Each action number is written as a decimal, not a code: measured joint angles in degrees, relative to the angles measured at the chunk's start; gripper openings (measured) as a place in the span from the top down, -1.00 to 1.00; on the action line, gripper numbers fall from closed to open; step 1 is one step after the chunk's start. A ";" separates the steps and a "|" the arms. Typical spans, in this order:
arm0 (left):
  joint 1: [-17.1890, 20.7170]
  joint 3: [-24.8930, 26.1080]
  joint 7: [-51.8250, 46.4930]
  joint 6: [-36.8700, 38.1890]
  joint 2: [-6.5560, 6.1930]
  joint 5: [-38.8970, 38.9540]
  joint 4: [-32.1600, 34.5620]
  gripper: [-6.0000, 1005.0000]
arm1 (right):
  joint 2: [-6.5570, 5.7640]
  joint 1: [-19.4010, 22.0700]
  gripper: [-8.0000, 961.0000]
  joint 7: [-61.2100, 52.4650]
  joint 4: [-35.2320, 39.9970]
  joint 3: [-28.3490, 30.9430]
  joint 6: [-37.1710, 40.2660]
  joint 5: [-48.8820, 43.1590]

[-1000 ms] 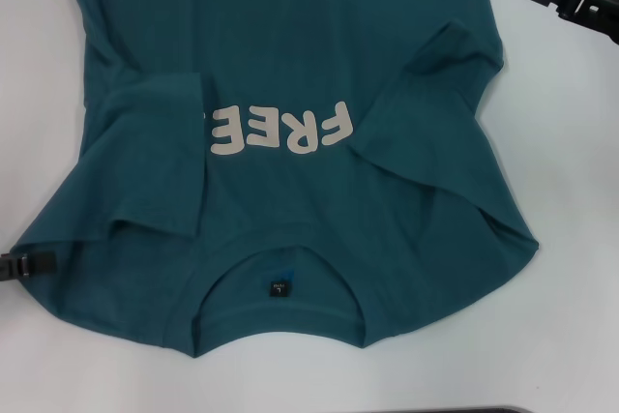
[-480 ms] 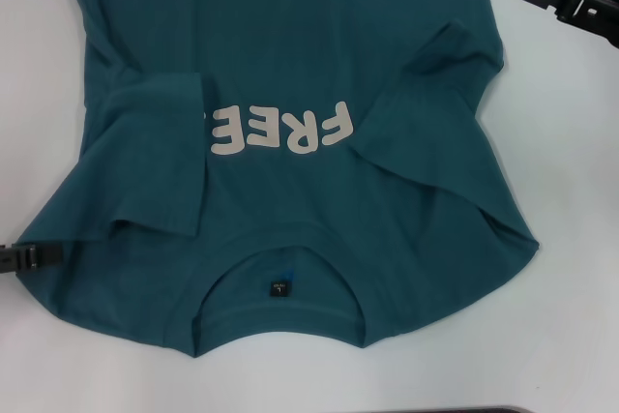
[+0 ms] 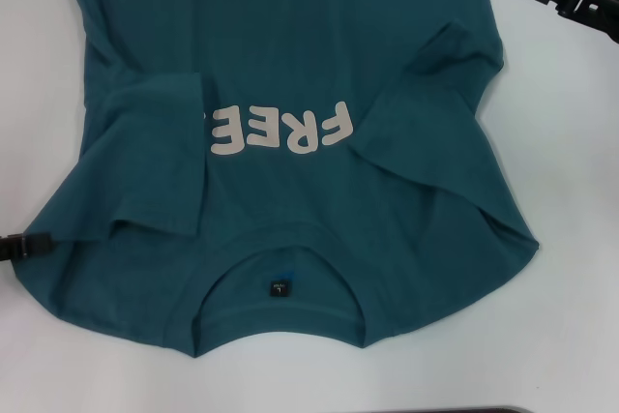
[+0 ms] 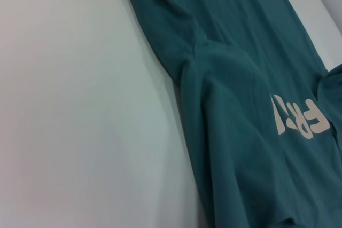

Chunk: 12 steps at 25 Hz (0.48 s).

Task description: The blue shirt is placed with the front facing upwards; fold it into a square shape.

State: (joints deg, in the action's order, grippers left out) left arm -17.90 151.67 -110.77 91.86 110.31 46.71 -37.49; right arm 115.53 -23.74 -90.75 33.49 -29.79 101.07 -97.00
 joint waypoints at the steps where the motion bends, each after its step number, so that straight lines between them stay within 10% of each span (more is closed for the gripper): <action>1: -0.01 0.00 -0.01 -0.01 -0.04 -0.19 0.11 -0.23 | 0.02 0.00 -0.91 0.00 0.00 0.00 -0.01 0.00; 12: -0.30 0.03 -0.15 1.03 -0.21 -1.05 0.26 0.61 | 0.03 0.01 -0.91 -0.14 -0.01 0.00 -0.21 -0.13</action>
State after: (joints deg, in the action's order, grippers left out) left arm -18.20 151.70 -110.92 92.89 110.11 45.66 -37.23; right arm 115.56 -23.73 -90.88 33.49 -29.79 100.86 -97.13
